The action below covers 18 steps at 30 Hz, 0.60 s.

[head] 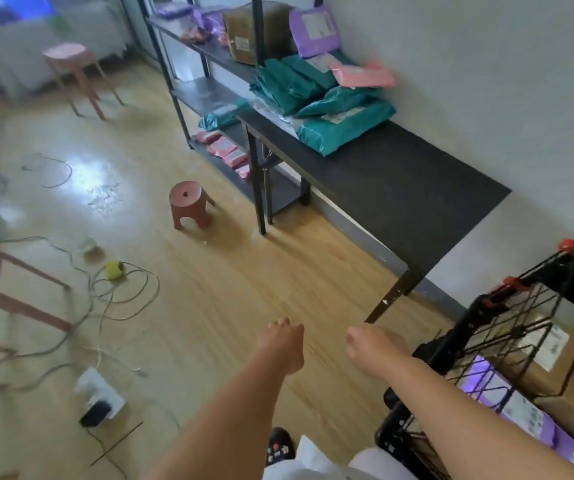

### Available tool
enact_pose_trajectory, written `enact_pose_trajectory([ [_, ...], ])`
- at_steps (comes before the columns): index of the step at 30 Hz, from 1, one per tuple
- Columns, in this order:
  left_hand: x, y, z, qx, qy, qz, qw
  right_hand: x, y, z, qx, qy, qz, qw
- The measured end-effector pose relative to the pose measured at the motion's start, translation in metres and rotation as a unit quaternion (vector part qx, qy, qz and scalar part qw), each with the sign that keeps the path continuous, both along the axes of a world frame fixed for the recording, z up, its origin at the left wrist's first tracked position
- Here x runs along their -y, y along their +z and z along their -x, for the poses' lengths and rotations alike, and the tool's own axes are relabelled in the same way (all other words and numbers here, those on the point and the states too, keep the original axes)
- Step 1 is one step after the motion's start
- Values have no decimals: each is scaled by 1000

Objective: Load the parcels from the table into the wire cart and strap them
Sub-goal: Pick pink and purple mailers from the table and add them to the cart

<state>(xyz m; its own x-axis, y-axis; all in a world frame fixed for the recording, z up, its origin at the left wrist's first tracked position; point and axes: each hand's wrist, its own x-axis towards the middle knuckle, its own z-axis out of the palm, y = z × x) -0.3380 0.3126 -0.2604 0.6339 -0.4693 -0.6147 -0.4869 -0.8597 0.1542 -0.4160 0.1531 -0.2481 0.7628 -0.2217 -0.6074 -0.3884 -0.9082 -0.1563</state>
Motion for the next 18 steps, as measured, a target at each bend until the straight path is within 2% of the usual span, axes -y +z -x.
enact_pose_trajectory([
  [11,-15,-7,-73,-12,15,-3,1000,-17,5,-89,-1,30,10,999],
  [18,12,-7,-163,14,20,-5,1000,14,2,-184,15,33,18,999],
])
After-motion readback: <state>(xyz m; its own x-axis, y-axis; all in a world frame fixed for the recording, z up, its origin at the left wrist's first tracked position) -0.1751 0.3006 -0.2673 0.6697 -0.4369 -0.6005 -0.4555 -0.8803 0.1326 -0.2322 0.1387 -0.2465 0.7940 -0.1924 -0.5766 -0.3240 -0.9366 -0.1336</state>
